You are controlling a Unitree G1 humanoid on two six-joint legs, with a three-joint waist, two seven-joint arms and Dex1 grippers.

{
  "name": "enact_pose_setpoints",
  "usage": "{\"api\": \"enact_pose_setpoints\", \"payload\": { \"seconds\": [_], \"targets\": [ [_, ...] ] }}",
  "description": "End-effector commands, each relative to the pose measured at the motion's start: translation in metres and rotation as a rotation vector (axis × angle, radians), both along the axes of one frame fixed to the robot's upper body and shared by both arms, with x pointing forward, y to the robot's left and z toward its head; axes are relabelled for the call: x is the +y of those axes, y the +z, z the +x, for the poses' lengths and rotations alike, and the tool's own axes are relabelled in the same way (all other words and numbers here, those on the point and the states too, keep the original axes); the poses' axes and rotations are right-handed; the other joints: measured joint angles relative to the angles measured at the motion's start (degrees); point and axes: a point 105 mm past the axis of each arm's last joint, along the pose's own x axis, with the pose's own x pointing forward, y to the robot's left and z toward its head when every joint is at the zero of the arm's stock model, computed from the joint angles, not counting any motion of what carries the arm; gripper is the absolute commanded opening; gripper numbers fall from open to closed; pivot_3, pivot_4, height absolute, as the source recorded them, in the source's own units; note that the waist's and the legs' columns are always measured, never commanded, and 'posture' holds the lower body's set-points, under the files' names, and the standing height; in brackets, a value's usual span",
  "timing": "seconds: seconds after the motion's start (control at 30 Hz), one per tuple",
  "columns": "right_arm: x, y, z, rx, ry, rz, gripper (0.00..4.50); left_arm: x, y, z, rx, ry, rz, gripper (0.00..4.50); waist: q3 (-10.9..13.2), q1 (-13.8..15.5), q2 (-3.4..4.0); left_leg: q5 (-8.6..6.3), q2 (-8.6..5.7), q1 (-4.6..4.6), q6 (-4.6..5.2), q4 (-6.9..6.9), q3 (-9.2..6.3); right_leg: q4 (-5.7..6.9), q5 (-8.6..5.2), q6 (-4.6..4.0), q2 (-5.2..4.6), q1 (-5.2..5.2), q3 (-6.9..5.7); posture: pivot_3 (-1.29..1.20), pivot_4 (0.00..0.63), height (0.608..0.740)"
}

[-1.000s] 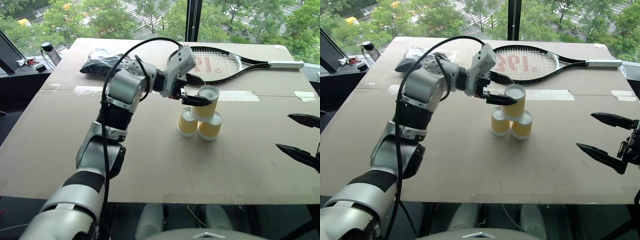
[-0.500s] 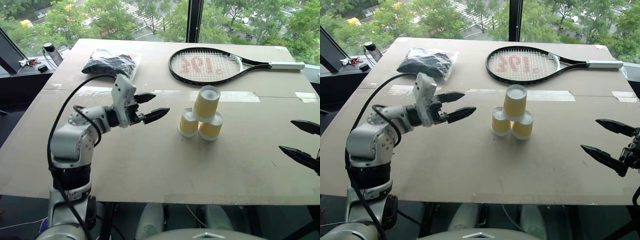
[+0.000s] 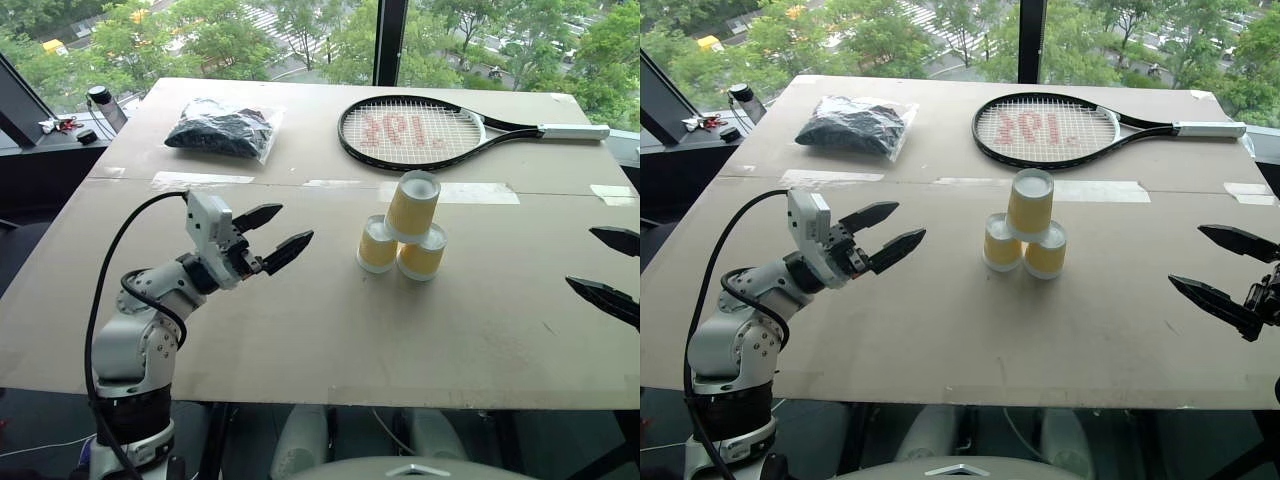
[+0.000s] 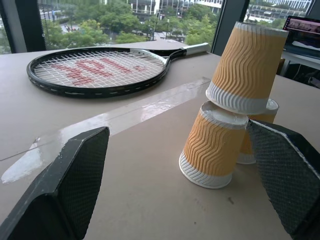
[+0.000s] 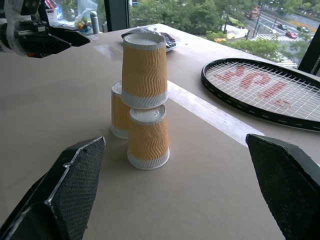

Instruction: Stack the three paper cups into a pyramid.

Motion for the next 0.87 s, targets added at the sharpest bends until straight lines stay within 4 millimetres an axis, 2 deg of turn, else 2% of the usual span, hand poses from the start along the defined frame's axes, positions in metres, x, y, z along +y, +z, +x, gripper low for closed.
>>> {"api": "enact_pose_setpoints", "payload": {
  "seconds": [0.03,0.43,0.73,0.87],
  "targets": [
    [0.005,0.020,-0.004,-0.081,0.011,0.030,4.50,0.002,0.012,-0.005,-0.034,-0.040,-0.019,4.49,0.00,-0.01,0.00,0.00,0.00,0.00,0.00,0.00,0.01,0.00,0.00,0.00,0.00,0.00,0.01,0.00,0.150,0.740],
    [0.000,0.030,-0.013,-0.105,-0.024,0.092,4.50,0.012,0.002,-0.016,-0.008,-0.065,-0.031,4.49,0.00,0.03,0.00,-0.02,0.00,0.00,0.03,0.00,0.00,-0.01,0.00,0.00,-0.01,0.00,-0.01,0.00,0.150,0.740],
    [-0.043,-0.006,-0.034,0.083,-0.169,-0.043,4.50,0.055,-0.026,-0.044,0.144,-0.007,0.073,4.49,0.00,-0.07,0.01,-0.15,0.01,0.04,0.25,-0.05,0.04,-0.05,-0.01,-0.02,-0.02,0.00,0.02,0.00,0.150,0.740],
    [-0.057,-0.022,-0.036,0.147,-0.205,-0.091,4.50,0.071,-0.050,-0.061,0.254,0.025,0.136,4.49,-0.01,-0.14,0.02,-0.16,0.02,0.12,0.27,-0.12,0.14,-0.08,-0.02,-0.03,-0.02,0.00,0.03,0.00,0.150,0.740]
  ]
}}
